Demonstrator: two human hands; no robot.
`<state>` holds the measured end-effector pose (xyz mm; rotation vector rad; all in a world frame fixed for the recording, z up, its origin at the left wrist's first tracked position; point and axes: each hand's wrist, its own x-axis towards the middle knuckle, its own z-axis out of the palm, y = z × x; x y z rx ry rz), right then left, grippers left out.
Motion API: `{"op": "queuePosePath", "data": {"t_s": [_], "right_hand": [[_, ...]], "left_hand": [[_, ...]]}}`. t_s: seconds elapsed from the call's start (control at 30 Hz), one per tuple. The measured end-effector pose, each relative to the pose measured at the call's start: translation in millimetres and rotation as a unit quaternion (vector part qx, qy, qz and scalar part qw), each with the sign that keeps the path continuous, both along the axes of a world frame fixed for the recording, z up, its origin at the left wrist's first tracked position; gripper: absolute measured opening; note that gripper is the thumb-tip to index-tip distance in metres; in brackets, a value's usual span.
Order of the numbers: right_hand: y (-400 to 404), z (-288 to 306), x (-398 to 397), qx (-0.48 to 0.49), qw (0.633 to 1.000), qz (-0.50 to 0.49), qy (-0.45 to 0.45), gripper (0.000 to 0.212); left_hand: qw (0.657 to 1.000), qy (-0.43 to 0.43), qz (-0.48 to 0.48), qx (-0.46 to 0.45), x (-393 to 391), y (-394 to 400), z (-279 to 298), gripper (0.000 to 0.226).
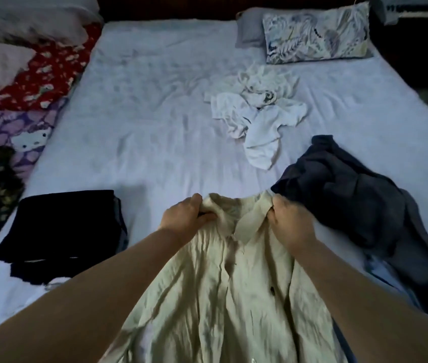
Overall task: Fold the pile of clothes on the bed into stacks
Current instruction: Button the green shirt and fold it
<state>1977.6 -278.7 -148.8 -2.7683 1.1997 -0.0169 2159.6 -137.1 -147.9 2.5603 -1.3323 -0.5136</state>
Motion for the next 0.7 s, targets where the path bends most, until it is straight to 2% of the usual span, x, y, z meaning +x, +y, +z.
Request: {"op": "queuePosePath", "data": {"t_s": [0.23, 0.3, 0.37, 0.43, 0.5, 0.57, 0.63, 0.7], "right_hand": [[-45.7, -91.7, 38.5, 0.070, 0.997, -0.016, -0.013, 0.020], [-51.7, -112.6, 45.1, 0.085, 0.994, -0.056, -0.050, 0.018], [-49.8, -131.9, 49.1, 0.074, 0.992, -0.055, -0.082, 0.032], [-39.7, -147.7, 51.9, 0.056, 0.991, -0.002, -0.123, 0.044], [-28.4, -168.0, 54.9, 0.056, 0.990, 0.057, -0.119, 0.046], [-19.9, -191.5, 56.5, 0.070, 0.991, 0.096, -0.064, 0.052], [-15.8, -219.4, 52.8, 0.068, 0.991, 0.111, -0.012, 0.055], [-12.5, -243.0, 46.5, 0.072, 0.990, 0.117, 0.034, 0.056]], "left_hand": [[0.999, 0.011, 0.041, 0.033, 35.8, -35.9, -89.2, 0.035], [0.996, -0.019, 0.073, 0.045, 41.7, -43.3, -109.2, 0.037], [0.989, -0.077, 0.097, 0.077, 42.6, -46.5, -129.6, 0.049], [0.988, -0.094, 0.064, 0.104, 36.1, -46.7, -146.4, 0.057], [0.990, -0.104, -0.018, 0.095, 24.8, -45.6, -167.6, 0.060], [0.985, -0.114, -0.102, 0.085, 14.3, -44.7, -186.0, 0.064], [0.973, -0.107, -0.165, 0.118, 7.9, -38.5, -204.2, 0.068], [0.969, -0.073, -0.168, 0.164, 6.6, -26.8, -224.9, 0.069]]}}
